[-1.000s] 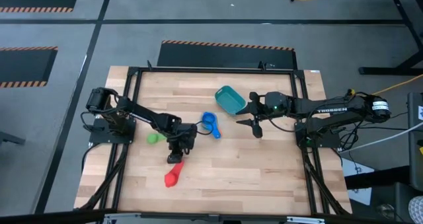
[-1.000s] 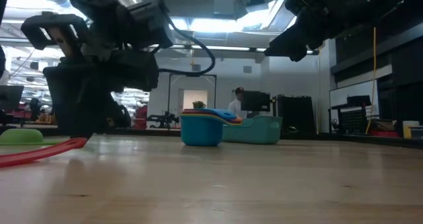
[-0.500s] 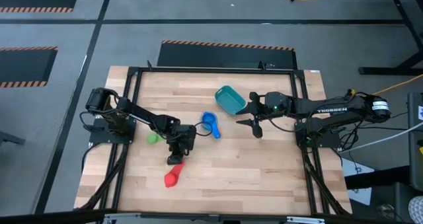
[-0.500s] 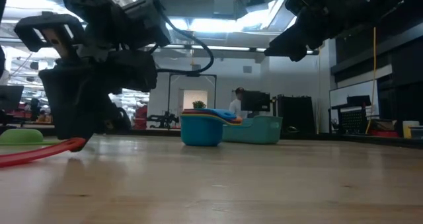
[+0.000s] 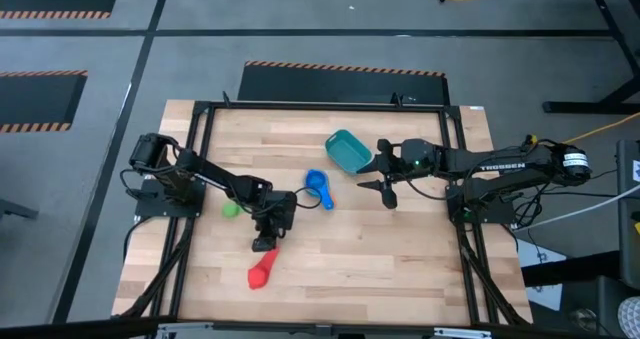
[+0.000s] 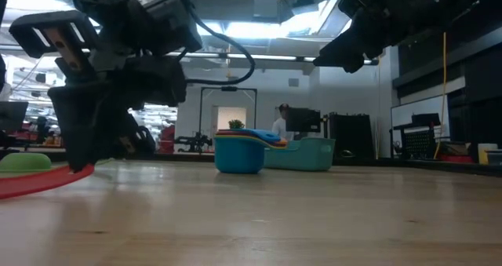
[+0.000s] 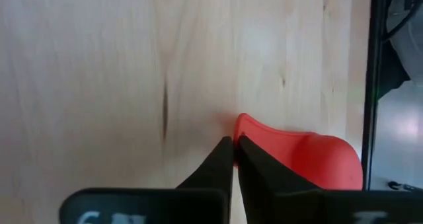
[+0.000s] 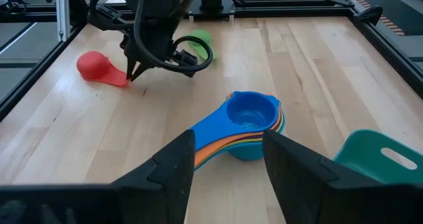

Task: Nest measuring cups in basket
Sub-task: Stack the red measuring cup on top of the blue measuring cup

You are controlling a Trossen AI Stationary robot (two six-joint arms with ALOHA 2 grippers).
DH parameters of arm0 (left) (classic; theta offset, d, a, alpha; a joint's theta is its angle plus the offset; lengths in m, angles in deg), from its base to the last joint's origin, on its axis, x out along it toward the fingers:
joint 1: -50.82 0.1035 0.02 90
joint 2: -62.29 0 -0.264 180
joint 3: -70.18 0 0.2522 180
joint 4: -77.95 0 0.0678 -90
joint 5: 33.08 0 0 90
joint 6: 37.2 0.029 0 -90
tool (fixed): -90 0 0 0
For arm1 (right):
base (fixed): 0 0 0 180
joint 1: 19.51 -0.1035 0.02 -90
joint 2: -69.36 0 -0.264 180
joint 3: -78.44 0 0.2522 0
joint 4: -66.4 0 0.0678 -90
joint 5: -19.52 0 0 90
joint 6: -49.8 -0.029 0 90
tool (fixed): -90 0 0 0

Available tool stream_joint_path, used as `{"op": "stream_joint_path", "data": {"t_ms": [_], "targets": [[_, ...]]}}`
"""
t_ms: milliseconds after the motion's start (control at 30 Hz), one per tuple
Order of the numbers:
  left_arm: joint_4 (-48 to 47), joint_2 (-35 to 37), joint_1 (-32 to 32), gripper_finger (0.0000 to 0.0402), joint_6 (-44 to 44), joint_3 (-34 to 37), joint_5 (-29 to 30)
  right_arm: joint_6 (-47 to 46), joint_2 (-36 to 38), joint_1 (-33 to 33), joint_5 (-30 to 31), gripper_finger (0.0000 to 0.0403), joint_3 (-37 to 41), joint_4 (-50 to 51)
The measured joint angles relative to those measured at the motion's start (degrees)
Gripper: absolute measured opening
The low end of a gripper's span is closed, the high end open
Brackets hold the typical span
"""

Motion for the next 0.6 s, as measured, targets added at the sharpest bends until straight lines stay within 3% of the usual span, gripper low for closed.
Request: {"op": "stream_joint_path", "data": {"t_ms": [267,600], "targets": [[0.64,0.0,1.4,0.0004,-0.02,-2.69,-1.54,0.0,0.0,0.0,0.0,0.0182,0.0,0.02],[-1.25,-0.01,5.63,0.0002,1.56,-11.22,2.23,0.0,0.0,-0.02,0.0,0.0182,0.0,0.07]]}}
